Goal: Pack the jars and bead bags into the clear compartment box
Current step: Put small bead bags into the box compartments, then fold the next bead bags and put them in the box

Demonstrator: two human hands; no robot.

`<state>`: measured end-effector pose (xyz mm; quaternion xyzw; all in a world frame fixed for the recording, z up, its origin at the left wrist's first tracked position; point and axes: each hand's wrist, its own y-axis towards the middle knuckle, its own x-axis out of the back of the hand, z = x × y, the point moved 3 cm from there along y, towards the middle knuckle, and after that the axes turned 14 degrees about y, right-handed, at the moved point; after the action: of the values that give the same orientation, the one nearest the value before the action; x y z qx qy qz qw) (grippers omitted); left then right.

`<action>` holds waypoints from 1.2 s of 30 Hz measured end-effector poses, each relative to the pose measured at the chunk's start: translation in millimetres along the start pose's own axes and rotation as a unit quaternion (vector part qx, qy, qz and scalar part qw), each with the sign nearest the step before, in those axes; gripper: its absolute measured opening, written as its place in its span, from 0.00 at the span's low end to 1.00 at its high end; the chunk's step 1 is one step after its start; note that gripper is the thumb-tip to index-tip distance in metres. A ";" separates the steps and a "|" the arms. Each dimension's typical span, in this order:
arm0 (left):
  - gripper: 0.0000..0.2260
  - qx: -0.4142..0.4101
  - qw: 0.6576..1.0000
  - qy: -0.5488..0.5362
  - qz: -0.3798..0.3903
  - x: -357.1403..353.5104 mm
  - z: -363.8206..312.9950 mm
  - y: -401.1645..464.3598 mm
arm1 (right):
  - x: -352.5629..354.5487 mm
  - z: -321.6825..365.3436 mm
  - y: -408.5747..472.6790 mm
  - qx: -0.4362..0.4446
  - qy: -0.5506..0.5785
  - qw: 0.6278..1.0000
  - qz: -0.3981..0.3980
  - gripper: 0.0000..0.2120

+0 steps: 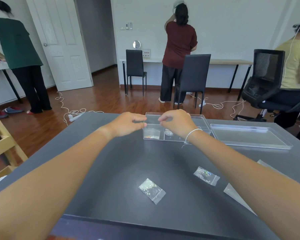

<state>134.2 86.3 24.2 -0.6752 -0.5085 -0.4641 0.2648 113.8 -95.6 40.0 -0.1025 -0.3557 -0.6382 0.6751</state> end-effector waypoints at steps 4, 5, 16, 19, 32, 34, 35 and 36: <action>0.16 0.014 0.998 -0.038 -0.037 6.2 -3.8 -11.9 | 11.9 -4.7 -24.6 0.005 0.046 0.999 -0.004 0.07; 0.16 0.010 0.998 -0.038 -0.045 6.7 -5.5 -16.1 | 14.0 -6.7 -30.9 0.005 0.049 0.999 0.002 0.07; 0.06 -0.047 0.995 -0.024 0.090 -15.9 -49.9 -77.9 | 38.6 -20.6 -91.9 -0.045 0.052 0.994 0.087 0.04; 0.07 -0.058 0.987 -0.014 0.147 -25.5 -61.8 -92.2 | 47.6 -23.6 -105.8 -0.058 0.036 0.992 0.107 0.03; 0.13 -0.083 0.966 0.073 0.233 -35.1 -78.6 -119.9 | 64.6 -42.5 -154.1 -0.109 -0.054 0.986 0.115 0.16; 0.13 -0.086 0.967 0.075 0.227 -36.2 -79.4 -122.0 | 66.0 -43.3 -158.0 -0.115 -0.075 0.984 0.113 0.18; 0.13 -0.087 0.968 0.075 0.222 -36.7 -79.8 -122.7 | 66.8 -43.3 -159.3 -0.117 -0.082 0.984 0.108 0.18; 0.12 -0.088 0.970 0.073 0.217 -37.1 -80.1 -123.3 | 67.6 -43.5 -160.5 -0.120 -0.085 0.984 0.101 0.17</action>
<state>-11.3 45.7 11.2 -0.7544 -0.2866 -0.4862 0.3351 -25.6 -201.1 -0.9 -0.2716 -0.3206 -0.5938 0.6862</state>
